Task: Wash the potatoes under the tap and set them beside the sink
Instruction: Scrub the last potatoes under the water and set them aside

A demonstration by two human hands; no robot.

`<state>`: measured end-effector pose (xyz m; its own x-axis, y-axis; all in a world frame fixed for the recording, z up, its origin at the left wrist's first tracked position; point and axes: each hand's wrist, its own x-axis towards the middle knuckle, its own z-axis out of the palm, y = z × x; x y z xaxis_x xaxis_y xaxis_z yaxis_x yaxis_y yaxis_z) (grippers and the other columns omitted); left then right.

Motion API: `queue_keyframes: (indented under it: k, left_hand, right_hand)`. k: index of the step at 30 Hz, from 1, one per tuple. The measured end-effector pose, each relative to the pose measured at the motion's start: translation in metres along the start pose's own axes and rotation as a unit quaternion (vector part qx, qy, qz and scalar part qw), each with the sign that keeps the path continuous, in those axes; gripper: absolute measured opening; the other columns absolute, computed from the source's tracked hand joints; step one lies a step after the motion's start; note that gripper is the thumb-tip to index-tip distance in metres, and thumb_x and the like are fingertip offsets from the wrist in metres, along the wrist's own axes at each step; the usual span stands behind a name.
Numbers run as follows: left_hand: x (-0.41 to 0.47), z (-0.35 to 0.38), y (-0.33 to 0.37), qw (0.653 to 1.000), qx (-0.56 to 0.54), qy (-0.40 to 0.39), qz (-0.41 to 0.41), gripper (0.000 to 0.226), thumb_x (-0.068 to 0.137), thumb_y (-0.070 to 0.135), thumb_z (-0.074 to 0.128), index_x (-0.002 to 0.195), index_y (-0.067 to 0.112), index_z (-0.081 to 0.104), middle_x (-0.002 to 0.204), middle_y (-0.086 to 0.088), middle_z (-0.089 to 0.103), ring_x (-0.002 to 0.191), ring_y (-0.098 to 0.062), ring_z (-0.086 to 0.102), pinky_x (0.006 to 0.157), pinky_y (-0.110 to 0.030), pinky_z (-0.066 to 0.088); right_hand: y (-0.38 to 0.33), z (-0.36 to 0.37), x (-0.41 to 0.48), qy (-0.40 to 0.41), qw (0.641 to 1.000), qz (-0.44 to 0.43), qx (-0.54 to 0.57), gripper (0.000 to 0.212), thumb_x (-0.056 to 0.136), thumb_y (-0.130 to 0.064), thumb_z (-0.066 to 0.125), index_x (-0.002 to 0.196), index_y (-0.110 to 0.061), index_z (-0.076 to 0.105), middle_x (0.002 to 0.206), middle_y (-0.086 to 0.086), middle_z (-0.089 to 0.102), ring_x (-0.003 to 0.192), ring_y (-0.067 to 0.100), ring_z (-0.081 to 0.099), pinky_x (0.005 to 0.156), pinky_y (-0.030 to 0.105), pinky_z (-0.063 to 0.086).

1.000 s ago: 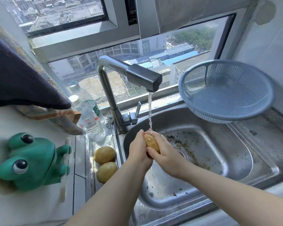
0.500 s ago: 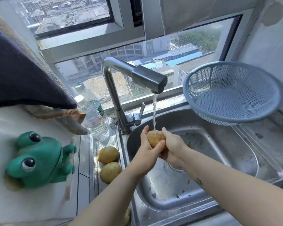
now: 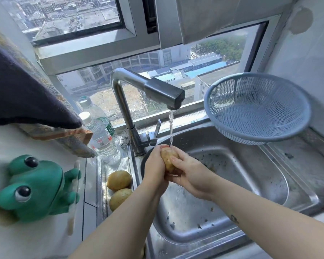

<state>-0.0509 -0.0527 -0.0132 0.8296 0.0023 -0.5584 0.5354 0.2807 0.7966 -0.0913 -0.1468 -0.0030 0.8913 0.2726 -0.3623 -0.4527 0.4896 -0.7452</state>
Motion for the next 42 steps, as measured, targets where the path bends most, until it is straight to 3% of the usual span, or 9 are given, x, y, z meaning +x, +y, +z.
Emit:
queue_keyframes:
  k: [6, 11, 14, 16, 23, 26, 32, 40, 42]
  left_hand:
    - [-0.009, -0.007, 0.003, 0.999, 0.003, -0.03, -0.038, 0.029, 0.1, 0.028, 0.041, 0.091, 0.018, 0.067, 0.069, -0.013, 0.072, 0.06, -0.024, 0.069, 0.058, -0.031, 0.054]
    - [-0.011, -0.002, -0.005, 0.994, 0.086, -0.014, 0.068, 0.023, 0.094, 0.025, 0.043, 0.086, 0.014, 0.061, 0.078, -0.008, 0.062, 0.073, -0.02, 0.061, 0.063, -0.036, 0.052]
    - [-0.019, -0.002, -0.007, 0.983, 0.135, -0.04, 0.119, 0.024, 0.099, 0.028, 0.039, 0.1, 0.013, 0.058, 0.092, -0.006, 0.063, 0.086, -0.018, 0.062, 0.079, -0.047, 0.055]
    - [-0.023, -0.004, -0.009, 0.976, 0.152, -0.064, 0.145, 0.023, 0.103, 0.031, 0.035, 0.104, 0.019, 0.054, 0.095, -0.004, 0.061, 0.089, -0.014, 0.062, 0.078, -0.039, 0.055]
    - [-0.018, -0.001, -0.007, 0.988, 0.106, -0.04, 0.101, 0.027, 0.102, 0.032, 0.037, 0.101, 0.016, 0.059, 0.097, -0.009, 0.064, 0.093, -0.021, 0.063, 0.078, -0.043, 0.054]
    - [-0.017, -0.001, -0.003, 0.993, 0.09, -0.04, 0.058, 0.027, 0.1, 0.031, 0.041, 0.101, 0.017, 0.064, 0.102, -0.013, 0.066, 0.097, -0.026, 0.064, 0.084, -0.046, 0.054]
    - [-0.018, 0.001, 0.008, 0.995, 0.086, -0.053, 0.005, 0.026, 0.096, 0.02, 0.043, 0.098, 0.014, 0.067, 0.093, -0.015, 0.07, 0.084, -0.027, 0.066, 0.076, -0.043, 0.056]
    - [-0.014, 0.004, -0.009, 0.992, 0.091, -0.018, 0.084, 0.027, 0.102, 0.029, 0.034, 0.092, 0.019, 0.056, 0.09, -0.005, 0.061, 0.078, -0.012, 0.06, 0.048, -0.02, 0.048]
    - [-0.02, 0.004, -0.012, 0.984, 0.119, -0.02, 0.129, 0.025, 0.103, 0.028, 0.033, 0.091, 0.018, 0.052, 0.085, -0.004, 0.057, 0.076, -0.015, 0.058, 0.051, -0.024, 0.049]
  right_hand:
    - [-0.002, -0.008, 0.002, -0.018, 0.996, 0.022, -0.085, 0.054, 0.097, -0.007, 0.047, 0.146, -0.024, 0.032, 0.132, 0.012, 0.054, 0.106, 0.023, 0.063, 0.089, 0.038, 0.055]
    - [0.004, 0.007, 0.014, 0.15, 0.987, -0.031, -0.054, 0.02, 0.094, -0.026, 0.056, 0.107, -0.021, 0.07, 0.102, 0.009, 0.071, 0.091, 0.023, 0.068, 0.072, 0.04, 0.059]
    - [0.006, 0.01, 0.02, 0.235, 0.971, -0.005, -0.053, 0.024, 0.089, -0.035, 0.061, 0.095, -0.016, 0.073, 0.089, 0.01, 0.071, 0.083, 0.024, 0.068, 0.066, 0.035, 0.057]
    - [0.006, 0.009, 0.019, 0.252, 0.965, 0.03, -0.058, 0.03, 0.086, -0.043, 0.062, 0.096, -0.016, 0.073, 0.091, 0.01, 0.07, 0.083, 0.023, 0.066, 0.068, 0.033, 0.055]
    - [-0.003, 0.001, 0.01, 0.051, 0.996, 0.005, -0.073, 0.034, 0.101, -0.025, 0.041, 0.13, -0.015, 0.053, 0.117, 0.006, 0.063, 0.091, 0.016, 0.063, 0.066, 0.028, 0.056]
    - [-0.011, -0.01, 0.004, -0.024, 0.998, 0.035, -0.056, 0.04, 0.099, -0.013, 0.043, 0.139, -0.017, 0.042, 0.133, 0.009, 0.055, 0.108, 0.021, 0.061, 0.081, 0.035, 0.058]
    - [-0.025, -0.018, -0.004, -0.111, 0.991, 0.056, -0.054, 0.051, 0.092, 0.009, 0.047, 0.137, -0.014, 0.042, 0.119, 0.017, 0.059, 0.099, 0.025, 0.065, 0.088, 0.035, 0.055]
    - [-0.002, 0.004, 0.011, 0.078, 0.979, -0.036, -0.185, 0.03, 0.101, -0.029, 0.041, 0.122, -0.015, 0.056, 0.103, 0.006, 0.066, 0.086, 0.017, 0.064, 0.062, 0.028, 0.053]
    - [0.004, 0.005, 0.014, 0.139, 0.974, -0.046, -0.173, 0.034, 0.102, -0.032, 0.036, 0.112, -0.014, 0.063, 0.101, 0.013, 0.067, 0.088, 0.024, 0.065, 0.067, 0.035, 0.054]
